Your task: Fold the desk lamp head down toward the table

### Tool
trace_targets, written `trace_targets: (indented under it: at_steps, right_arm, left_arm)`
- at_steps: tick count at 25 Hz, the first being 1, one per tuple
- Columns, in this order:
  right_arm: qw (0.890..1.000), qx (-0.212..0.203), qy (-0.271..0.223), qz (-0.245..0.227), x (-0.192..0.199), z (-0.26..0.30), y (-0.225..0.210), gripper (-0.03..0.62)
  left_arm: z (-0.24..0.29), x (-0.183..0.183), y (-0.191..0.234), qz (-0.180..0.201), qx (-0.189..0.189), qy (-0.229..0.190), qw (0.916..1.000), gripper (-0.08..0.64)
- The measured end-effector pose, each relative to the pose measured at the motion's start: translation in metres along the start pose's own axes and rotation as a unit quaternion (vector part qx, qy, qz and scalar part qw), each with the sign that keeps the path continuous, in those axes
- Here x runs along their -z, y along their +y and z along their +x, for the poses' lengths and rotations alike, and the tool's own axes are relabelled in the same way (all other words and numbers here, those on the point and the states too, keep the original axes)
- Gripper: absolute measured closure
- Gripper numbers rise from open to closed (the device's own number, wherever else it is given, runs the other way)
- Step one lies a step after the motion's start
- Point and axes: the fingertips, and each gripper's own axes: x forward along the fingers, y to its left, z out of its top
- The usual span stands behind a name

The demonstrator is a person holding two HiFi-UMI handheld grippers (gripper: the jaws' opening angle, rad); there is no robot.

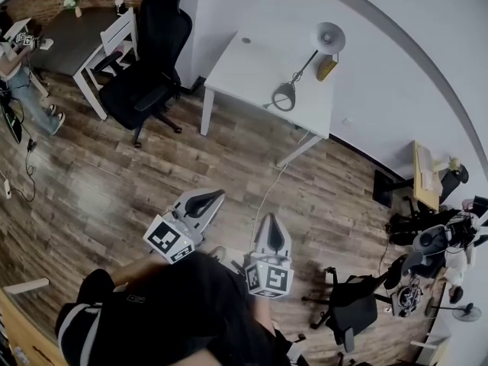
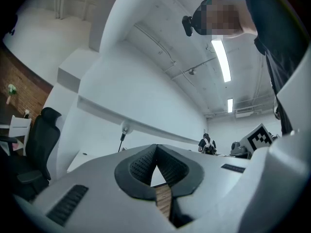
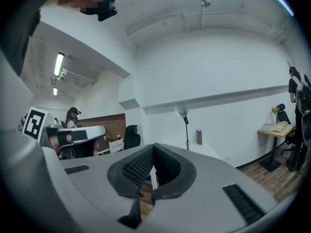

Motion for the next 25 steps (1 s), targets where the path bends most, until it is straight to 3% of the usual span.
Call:
trace_targets:
  at_steps: [17, 25]
  right_arm:
    - [0.999, 0.035, 0.009, -0.011, 0.008, 0.032, 0.045, 0.579]
    - [0.999, 0.030, 0.015, -0.006, 0.014, 0.068, 0.039, 0.579]
  left_arm:
    - [-0.023, 0.002, 0.045, -0.008, 0.043, 0.018, 0.9989, 0.537]
    - [-0.008, 0.014, 0.075, -0.015, 0.036, 0.033, 0.9987, 0.537]
